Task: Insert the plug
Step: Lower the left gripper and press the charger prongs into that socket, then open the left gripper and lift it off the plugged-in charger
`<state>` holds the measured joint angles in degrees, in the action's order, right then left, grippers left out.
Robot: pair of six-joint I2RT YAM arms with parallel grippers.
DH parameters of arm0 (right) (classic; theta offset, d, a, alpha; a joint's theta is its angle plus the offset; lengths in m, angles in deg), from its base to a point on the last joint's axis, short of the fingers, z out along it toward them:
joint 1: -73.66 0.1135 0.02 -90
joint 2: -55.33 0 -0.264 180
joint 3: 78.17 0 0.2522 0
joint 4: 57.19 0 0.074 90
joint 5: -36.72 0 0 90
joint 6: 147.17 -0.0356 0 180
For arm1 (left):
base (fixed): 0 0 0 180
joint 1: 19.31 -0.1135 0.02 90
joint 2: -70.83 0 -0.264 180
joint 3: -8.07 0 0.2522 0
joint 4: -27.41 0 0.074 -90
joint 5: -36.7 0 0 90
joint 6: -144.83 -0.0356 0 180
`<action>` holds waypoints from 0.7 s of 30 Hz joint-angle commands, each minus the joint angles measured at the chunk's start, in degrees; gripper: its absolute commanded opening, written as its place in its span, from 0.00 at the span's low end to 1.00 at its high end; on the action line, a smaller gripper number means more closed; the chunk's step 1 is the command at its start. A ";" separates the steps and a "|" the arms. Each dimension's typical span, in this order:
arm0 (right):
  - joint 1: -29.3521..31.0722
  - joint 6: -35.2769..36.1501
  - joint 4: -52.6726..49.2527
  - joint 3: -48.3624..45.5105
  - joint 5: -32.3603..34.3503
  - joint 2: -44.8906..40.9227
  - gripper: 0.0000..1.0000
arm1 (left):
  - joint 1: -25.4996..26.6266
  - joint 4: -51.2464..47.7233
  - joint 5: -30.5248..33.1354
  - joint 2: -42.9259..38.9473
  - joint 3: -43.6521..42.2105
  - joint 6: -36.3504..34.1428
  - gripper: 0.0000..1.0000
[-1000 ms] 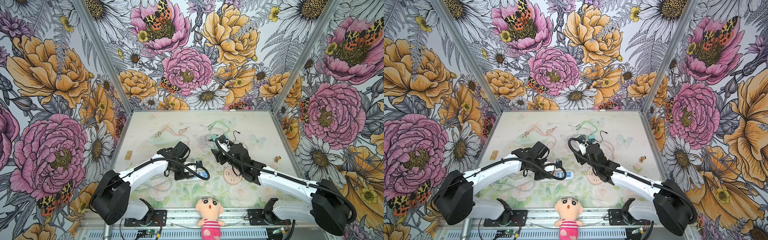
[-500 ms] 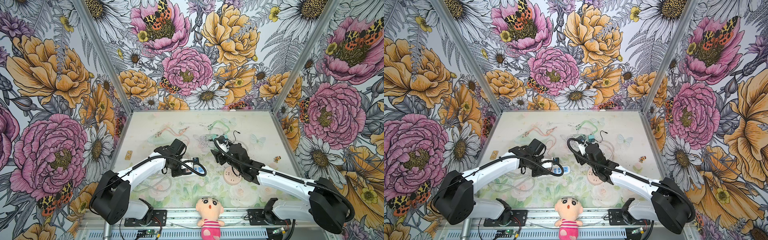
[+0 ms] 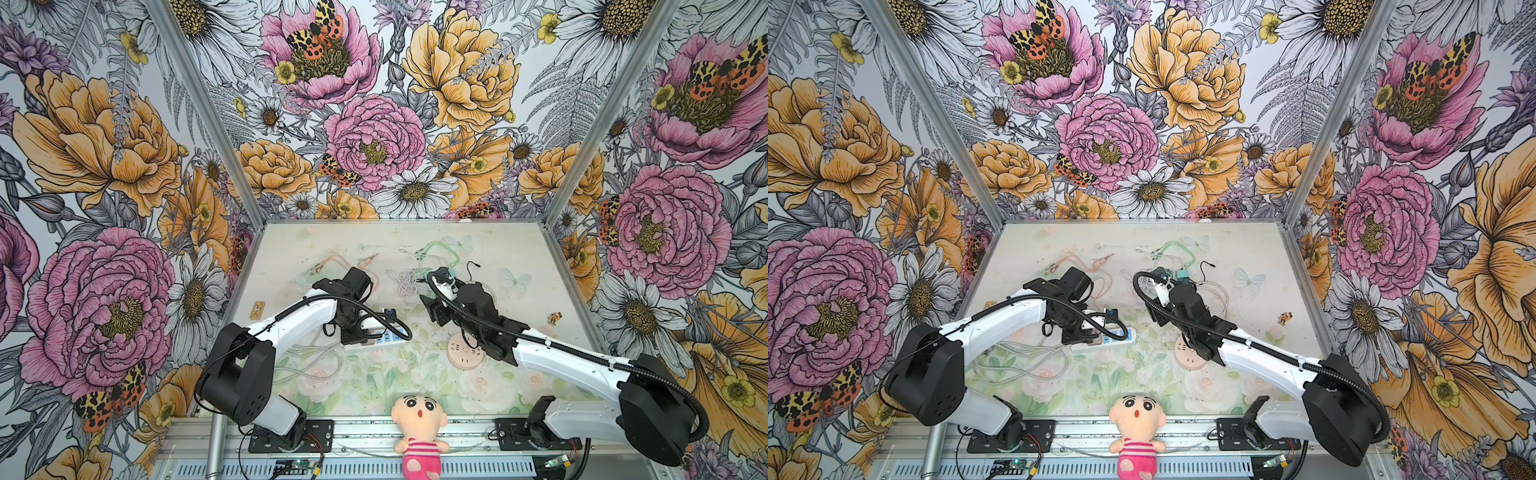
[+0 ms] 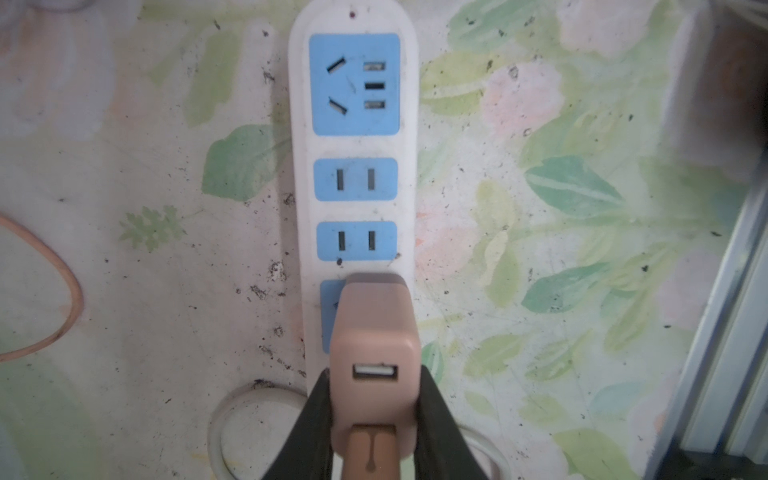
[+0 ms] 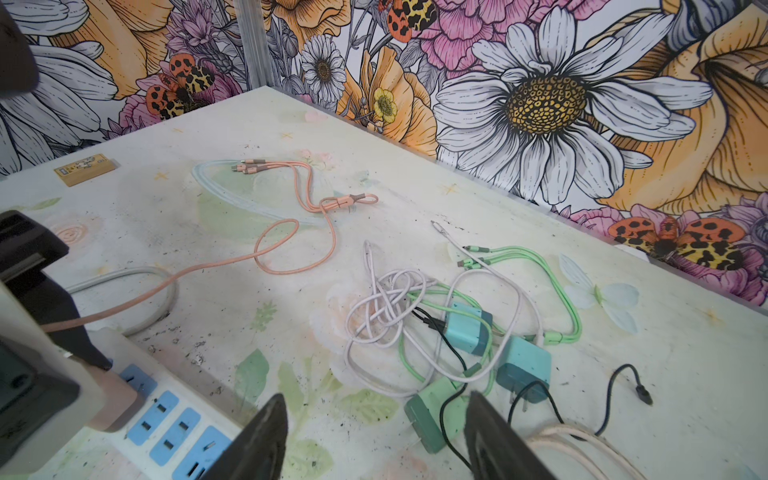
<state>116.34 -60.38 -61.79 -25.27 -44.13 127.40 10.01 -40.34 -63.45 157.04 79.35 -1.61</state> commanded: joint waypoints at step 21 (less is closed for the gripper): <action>-0.22 -1.10 -0.55 0.86 -0.62 -1.88 0.68 | -1.50 4.76 6.12 -9.45 -6.71 1.88 0.45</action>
<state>116.34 -60.64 -62.13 -25.16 -44.55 127.27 8.63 -36.87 -58.36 147.03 72.68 -0.63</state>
